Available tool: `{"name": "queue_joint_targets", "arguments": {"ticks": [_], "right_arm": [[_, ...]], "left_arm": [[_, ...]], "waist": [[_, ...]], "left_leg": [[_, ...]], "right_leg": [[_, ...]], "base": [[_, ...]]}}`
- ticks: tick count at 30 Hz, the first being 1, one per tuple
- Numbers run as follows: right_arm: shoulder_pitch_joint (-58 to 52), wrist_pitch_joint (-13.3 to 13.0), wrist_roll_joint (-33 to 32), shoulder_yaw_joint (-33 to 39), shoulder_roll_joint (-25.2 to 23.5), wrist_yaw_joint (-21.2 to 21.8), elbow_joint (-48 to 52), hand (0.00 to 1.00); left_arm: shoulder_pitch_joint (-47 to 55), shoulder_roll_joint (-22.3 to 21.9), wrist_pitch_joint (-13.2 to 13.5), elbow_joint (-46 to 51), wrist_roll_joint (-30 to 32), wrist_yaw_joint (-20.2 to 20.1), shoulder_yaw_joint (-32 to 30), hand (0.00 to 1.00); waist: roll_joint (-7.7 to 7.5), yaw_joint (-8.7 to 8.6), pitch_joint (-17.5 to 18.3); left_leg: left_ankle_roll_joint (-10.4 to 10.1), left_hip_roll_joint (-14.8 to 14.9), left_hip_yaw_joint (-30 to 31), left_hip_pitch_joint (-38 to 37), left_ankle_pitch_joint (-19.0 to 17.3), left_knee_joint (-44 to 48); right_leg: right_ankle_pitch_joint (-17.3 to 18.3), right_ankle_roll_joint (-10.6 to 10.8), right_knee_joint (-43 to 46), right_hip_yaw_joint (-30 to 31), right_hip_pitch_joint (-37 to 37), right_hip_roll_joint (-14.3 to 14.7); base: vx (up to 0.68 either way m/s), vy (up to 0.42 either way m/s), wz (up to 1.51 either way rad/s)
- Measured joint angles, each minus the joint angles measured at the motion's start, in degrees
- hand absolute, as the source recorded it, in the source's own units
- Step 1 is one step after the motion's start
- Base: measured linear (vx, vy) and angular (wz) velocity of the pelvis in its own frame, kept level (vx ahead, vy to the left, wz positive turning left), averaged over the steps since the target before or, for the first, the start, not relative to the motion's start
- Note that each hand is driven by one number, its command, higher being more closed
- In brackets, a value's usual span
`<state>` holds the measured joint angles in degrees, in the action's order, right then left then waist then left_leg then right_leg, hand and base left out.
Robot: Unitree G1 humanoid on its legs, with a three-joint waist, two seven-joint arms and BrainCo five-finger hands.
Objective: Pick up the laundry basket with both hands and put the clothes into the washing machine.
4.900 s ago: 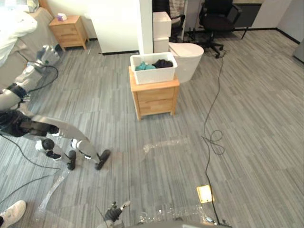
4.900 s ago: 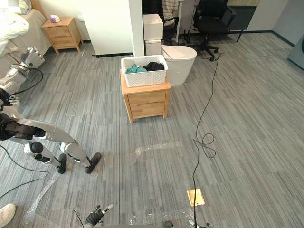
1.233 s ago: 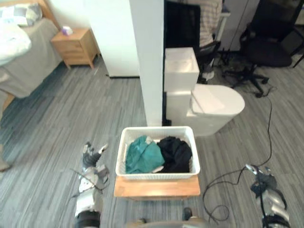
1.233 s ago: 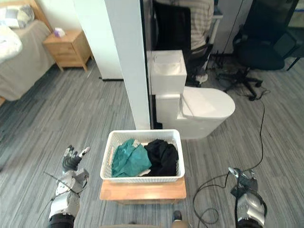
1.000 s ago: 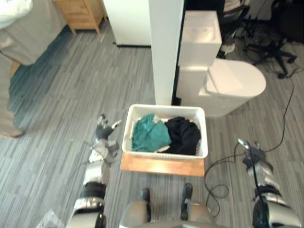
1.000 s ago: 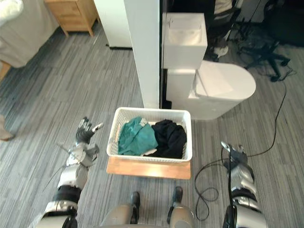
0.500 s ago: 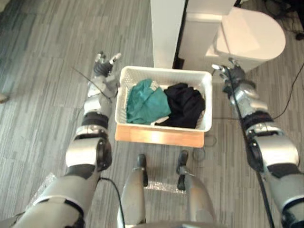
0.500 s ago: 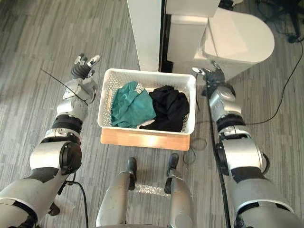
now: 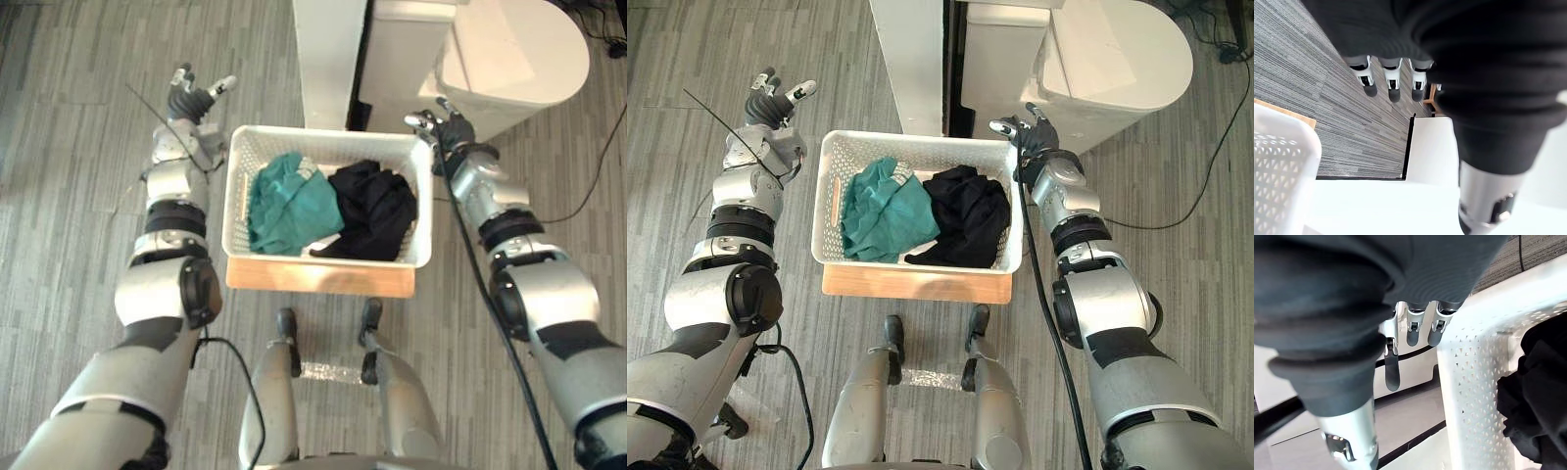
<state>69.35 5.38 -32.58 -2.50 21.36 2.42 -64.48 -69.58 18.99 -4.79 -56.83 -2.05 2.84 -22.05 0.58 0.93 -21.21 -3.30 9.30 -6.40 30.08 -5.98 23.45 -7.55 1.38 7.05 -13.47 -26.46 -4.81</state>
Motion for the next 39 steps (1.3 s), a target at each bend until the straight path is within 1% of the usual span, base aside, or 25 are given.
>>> {"name": "queue_joint_targets", "arguments": {"ticks": [3, 6, 8, 9, 14, 20, 22, 24, 26, 28, 29, 31, 33, 37, 39], "right_arm": [[-1.14, 0.12, 1.95, 2.32, 0.07, 0.85, 0.03, 0.0], [-3.36, 0.13, 3.84, 4.6, 1.23, 1.7, 0.04, 0.0], [-4.99, 0.14, 4.19, 5.12, 3.02, 1.75, 0.03, 0.0], [-6.35, 0.14, 4.61, 6.74, 4.09, 1.84, 0.04, 0.0], [-9.84, 0.15, 6.2, 10.89, 6.79, 2.83, 0.02, 0.0], [-10.52, 0.15, 6.18, 10.9, 7.72, 4.07, 0.02, 0.0], [-10.52, 0.14, 6.06, 10.54, 7.86, 4.14, 0.0, 0.0], [-10.56, 0.15, 5.86, 10.32, 7.62, 4.33, -0.4, 0.0], [-10.56, 0.16, 4.69, 10.15, 7.59, 5.11, -1.06, 0.0], [-10.55, 0.19, 3.12, 8.16, 7.39, 5.43, -1.74, 0.0], [-10.54, 0.2, 1.9, 8.15, 6.77, 5.74, -1.74, 0.0], [-10.53, 0.21, 0.77, 8.04, 5.9, 6.44, -1.74, 0.0], [-10.47, 0.21, -0.07, 5.9, 5.57, 6.65, -1.74, 0.0], [-10.49, 0.26, -1.33, 5.94, 4.27, 6.64, -2.13, 0.0], [-10.88, 0.33, -2.85, 5.87, 3.67, 7.17, -2.13, 0.0]], "left_arm": [[-1.05, 1.07, -0.01, 0.0, 4.5, -1.24, 2.69, 0.0], [-1.14, 2.6, 0.02, 0.0, 7.55, -1.68, 4.69, 0.0], [-1.13, 3.78, 0.02, 0.0, 8.89, -1.71, 5.89, 0.0], [-1.13, 4.35, 0.06, 0.0, 9.58, -1.75, 6.3, 0.0], [-1.0, 4.9, 0.09, -0.01, 10.72, -2.17, 6.34, 0.0], [0.91, 5.1, 0.3, -0.03, 12.57, -4.26, 7.92, 0.0], [1.33, 5.82, 0.3, -0.8, 13.68, -5.44, 8.89, 0.0], [1.43, 6.17, 0.26, -2.32, 13.97, -5.56, 9.07, 0.0], [1.47, 6.17, 0.26, -2.34, 13.97, -6.07, 9.2, 0.0], [1.49, 6.23, 0.26, -2.34, 13.97, -6.49, 9.65, 0.0], [1.49, 6.49, 0.29, -2.33, 13.98, -6.63, 10.66, 0.0], [1.49, 6.5, 0.33, -2.32, 13.98, -7.07, 10.8, 0.0], [1.49, 6.55, 0.33, -2.32, 13.96, -7.74, 11.35, 0.0], [1.88, 6.55, 0.32, -2.32, 13.7, -7.69, 11.36, 0.0], [2.38, 6.59, 0.32, -2.32, 13.6, -7.94, 13.16, 0.0]], "waist": [[-0.26, 0.03, -0.96], [-0.32, 0.11, -1.04], [-0.34, 0.14, -1.05], [-0.34, 0.15, -1.05], [-0.35, -0.03, -1.06], [-0.35, 0.05, -1.06], [-0.37, 0.13, -1.07], [-0.37, 0.16, -1.25], [-0.35, 0.14, -1.43], [-0.33, 0.1, -1.49], [-0.32, 0.09, -1.49], [-0.32, 0.15, -1.49], [-0.32, 0.28, -1.49], [-0.29, 0.16, -1.61], [-0.29, 0.13, -1.63]], "left_leg": [[-0.07, 0.38, 0.08, 0.4, -0.07, 0.69], [-0.13, 0.6, 0.19, 0.51, -0.1, 0.91], [-0.13, 0.64, 0.19, 0.51, -0.1, 0.94], [-0.14, 0.64, 0.17, 0.5, -0.11, 0.99], [-0.22, 0.83, -0.05, 0.5, -0.41, 1.42], [-0.26, 1.19, -0.73, 0.72, -0.58, 1.43], [-0.27, 1.37, -0.85, 2.18, -0.57, 1.6], [-0.27, 1.42, -1.06, 2.86, -0.56, 1.57], [-0.28, 1.46, -1.03, 3.12, -0.56, 1.56], [-0.28, 1.5, -1.11, 3.11, -0.56, 1.49], [-0.28, 1.55, -1.12, 3.11, -0.56, 1.42], [-0.29, 1.58, -1.11, 3.22, -0.57, 1.31], [-0.29, 1.59, -0.99, 3.99, -0.57, 1.38], [-0.29, 1.68, -0.84, 5.55, -0.56, 1.82], [-0.3, 1.73, -0.6, 5.56, -0.56, 1.59]], "right_leg": [[-0.19, -0.23, -0.18, -0.04, 0.04, 0.37], [-0.2, -0.25, -0.18, -0.13, 0.06, 0.58], [-0.2, -0.25, -0.17, -0.13, 0.06, 0.62], [-0.2, -0.26, -0.16, -0.12, 0.09, 0.61], [-0.2, -0.25, -0.11, 0.18, 0.13, 0.73], [-0.2, -0.26, -0.25, 0.82, -0.36, 1.01], [-0.35, -0.3, -0.21, 0.91, -1.82, 1.13], [-0.53, -0.33, -0.21, 1.1, -2.65, 1.15], [-0.54, -0.34, -0.22, 1.03, -2.87, 1.19], [-0.54, -0.34, -0.22, 1.0, -2.87, 1.19], [-0.54, -0.34, -0.24, 1.0, -2.91, 1.21], [-0.54, -0.34, -0.27, 1.0, -3.05, 1.23], [-0.54, -0.34, -0.25, 0.99, -3.77, 1.23], [-0.58, -0.39, -0.25, 0.77, -4.93, 1.31], [-0.58, -0.4, -0.32, 0.64, -4.93, 1.39]], "base": [[-0.02, -0.018, -0.01], [-0.01, -0.031, 0.0], [0.0, 0.0, 0.0], [0.0, 0.0, 0.0], [0.0, -0.01, -0.03], [0.0, -0.025, -0.06], [0.01, -0.032, -0.05], [0.03, -0.03, -0.05], [0.05, -0.023, -0.01], [0.05, -0.019, 0.0], [0.04, -0.024, 0.0], [0.02, -0.013, 0.0], [0.0, 0.0, 0.0], [0.0, -0.041, 0.02], [0.04, -0.058, 0.02]]}}
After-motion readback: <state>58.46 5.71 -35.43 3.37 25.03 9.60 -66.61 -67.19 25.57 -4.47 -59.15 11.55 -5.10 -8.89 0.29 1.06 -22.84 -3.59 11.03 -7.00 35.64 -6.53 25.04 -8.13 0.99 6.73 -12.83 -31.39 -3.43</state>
